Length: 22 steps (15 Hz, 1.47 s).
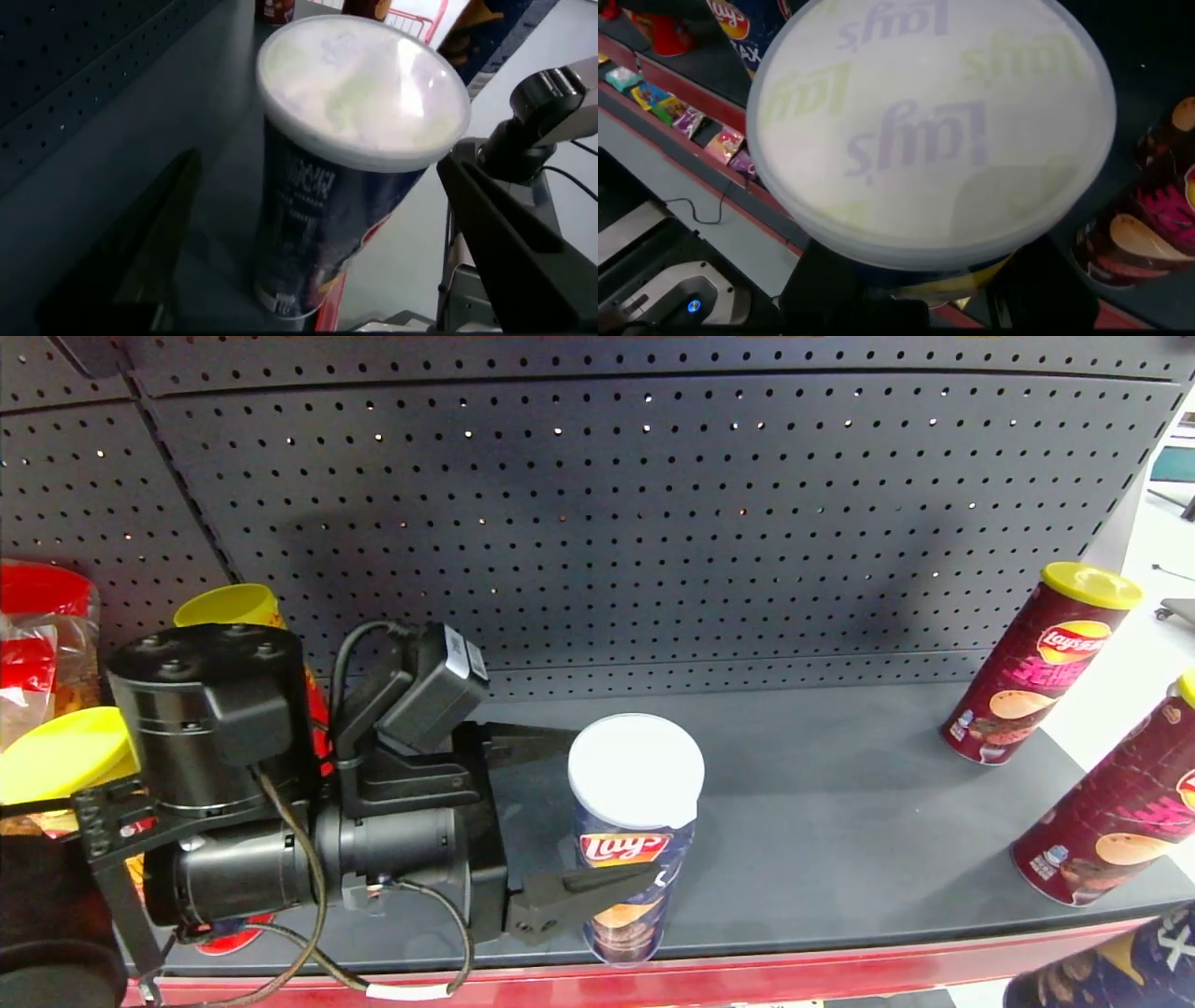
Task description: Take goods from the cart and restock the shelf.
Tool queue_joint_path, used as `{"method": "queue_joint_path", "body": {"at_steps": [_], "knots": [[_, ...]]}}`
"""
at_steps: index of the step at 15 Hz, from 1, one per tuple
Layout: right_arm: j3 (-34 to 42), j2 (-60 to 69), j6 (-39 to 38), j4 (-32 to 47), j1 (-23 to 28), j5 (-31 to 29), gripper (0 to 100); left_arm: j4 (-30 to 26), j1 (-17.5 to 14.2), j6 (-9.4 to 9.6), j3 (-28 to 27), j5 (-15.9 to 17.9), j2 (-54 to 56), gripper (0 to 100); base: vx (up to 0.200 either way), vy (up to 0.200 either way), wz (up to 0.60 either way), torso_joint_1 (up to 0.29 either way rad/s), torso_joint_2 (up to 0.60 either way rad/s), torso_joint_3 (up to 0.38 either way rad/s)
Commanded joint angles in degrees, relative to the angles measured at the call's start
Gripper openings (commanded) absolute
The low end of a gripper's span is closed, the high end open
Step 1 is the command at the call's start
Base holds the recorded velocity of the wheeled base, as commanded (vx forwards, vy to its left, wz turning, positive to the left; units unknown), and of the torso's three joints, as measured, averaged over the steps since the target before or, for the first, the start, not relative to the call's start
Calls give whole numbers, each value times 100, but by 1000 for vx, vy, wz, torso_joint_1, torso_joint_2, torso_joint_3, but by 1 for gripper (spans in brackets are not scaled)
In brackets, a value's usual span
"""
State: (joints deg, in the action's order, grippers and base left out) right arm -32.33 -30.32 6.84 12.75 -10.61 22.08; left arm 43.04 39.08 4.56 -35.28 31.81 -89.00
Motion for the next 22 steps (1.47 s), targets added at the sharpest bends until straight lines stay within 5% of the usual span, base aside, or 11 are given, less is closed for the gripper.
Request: {"method": "queue_joint_path", "body": {"at_steps": [1, 5, 9, 12, 16, 22], "knots": [[-432, -923, 10, -62, -144, 130, 0, 2, -59, 1, 162, 1, 278, 100, 0, 0, 0, 0, 0, 0], [-705, -1978, 28, -801, -513, 113, 0, 2, -173, -34, 461, -8, 691, 100, 0, 0, 0, 0, 0, 0], [-1170, -2954, 19, -1161, -873, 104, 0, -86, -182, -289, 918, -201, 1315, 100, 0, 0, 0, 0, 0, 0], [-1619, -3692, 37, -1293, -1022, 113, 0, -604, -173, -289, 1032, -473, 1746, 100, 0, 0, 0, 0, 0, 0], [-1970, -4896, 28, -2251, -1242, 69, 0, -2037, -173, -289, 1049, -491, 2678, 100, 0, 0, 0, 0, 0, 0], [-2498, -6170, 28, -3218, -1594, 60, 0, -2248, -182, -289, 1278, -658, 3108, 100, 0, 0, 0, 0, 0, 0]]}}
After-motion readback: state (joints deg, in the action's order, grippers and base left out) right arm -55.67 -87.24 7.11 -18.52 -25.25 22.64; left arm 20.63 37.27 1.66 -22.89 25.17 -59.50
